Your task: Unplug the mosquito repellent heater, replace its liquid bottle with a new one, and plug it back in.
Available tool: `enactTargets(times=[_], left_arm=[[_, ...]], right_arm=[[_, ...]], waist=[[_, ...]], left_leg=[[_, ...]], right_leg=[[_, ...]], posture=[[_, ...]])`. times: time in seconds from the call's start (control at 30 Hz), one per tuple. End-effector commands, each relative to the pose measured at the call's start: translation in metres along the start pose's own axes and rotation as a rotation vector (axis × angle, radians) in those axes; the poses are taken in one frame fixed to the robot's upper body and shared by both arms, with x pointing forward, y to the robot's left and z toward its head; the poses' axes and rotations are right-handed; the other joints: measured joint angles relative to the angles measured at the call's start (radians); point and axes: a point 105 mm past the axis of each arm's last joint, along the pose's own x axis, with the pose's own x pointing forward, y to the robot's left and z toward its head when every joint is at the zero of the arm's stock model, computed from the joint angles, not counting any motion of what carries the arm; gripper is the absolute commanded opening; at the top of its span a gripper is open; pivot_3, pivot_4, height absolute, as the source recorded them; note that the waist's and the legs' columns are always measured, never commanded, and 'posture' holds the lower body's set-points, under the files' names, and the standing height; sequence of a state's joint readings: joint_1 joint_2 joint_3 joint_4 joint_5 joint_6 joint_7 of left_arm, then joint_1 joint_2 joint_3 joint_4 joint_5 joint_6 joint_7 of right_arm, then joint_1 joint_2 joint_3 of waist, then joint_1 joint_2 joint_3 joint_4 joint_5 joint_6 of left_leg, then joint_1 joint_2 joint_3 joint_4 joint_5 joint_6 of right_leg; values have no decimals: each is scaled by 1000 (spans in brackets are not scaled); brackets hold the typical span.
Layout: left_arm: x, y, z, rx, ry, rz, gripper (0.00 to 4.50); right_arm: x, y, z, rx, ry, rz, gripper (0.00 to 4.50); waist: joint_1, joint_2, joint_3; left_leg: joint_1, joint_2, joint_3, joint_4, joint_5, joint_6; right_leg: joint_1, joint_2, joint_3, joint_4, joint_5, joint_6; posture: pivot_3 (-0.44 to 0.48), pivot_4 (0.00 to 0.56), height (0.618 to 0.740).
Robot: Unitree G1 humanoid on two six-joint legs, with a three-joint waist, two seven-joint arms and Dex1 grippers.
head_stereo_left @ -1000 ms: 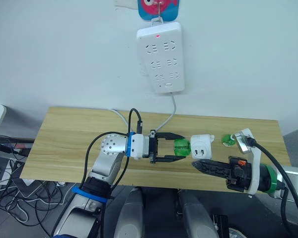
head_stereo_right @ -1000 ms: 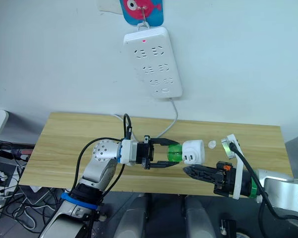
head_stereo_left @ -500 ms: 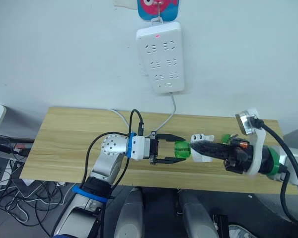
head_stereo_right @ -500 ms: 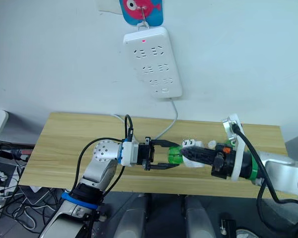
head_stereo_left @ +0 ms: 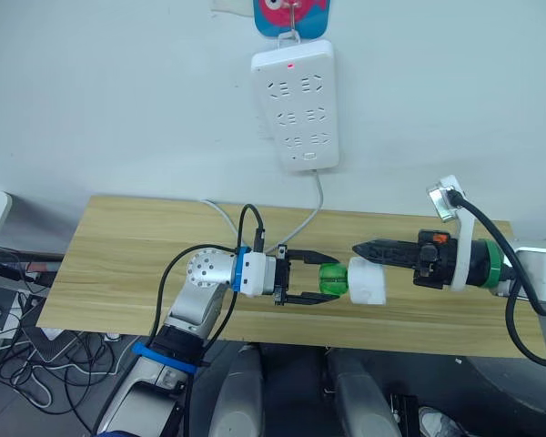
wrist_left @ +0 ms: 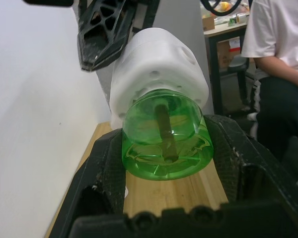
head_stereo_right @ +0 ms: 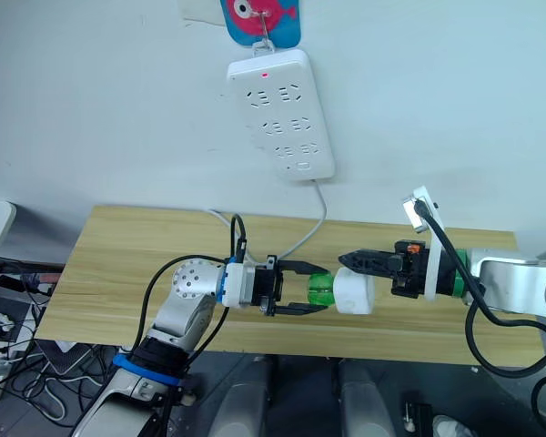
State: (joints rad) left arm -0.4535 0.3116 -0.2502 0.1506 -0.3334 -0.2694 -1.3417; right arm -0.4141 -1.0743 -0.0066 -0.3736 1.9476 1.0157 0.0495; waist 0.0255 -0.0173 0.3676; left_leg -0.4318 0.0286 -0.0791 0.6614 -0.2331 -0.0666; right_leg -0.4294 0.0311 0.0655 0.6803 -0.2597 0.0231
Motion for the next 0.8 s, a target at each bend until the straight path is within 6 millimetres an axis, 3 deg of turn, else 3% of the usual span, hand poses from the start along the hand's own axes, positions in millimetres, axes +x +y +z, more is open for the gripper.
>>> enactTargets(times=[0.03,0.37,0.57,0.8], left_arm=[[3,-3,11,35,-43,-10,2262],[3,-5,22,-6,-96,-13,2262],[2,0,17,-17,-72,13,2262],[2,6,9,-21,-28,52,2262]], right_arm=[[-1,2,0,3,14,-2,18],[-5,-33,-27,88,15,-149,18],[-7,-19,-48,123,51,-107,18],[-5,10,-55,112,46,1,18]], waist=[[0,0,0],[1,0,0],[0,0,0],[0,0,0]], left_leg=[[0,0,0,0,0,0],[0,1,0,0,0,0],[0,0,0,0,0,0],[0,0,0,0,0,0]], right_leg=[[0,0,0,0,0,0],[0,0,0,0,0,0],[0,0,0,0,0,0],[-1,0,0,0,0,0]], posture=[[143,350,740],[151,342,740],[149,341,740],[142,343,740]])
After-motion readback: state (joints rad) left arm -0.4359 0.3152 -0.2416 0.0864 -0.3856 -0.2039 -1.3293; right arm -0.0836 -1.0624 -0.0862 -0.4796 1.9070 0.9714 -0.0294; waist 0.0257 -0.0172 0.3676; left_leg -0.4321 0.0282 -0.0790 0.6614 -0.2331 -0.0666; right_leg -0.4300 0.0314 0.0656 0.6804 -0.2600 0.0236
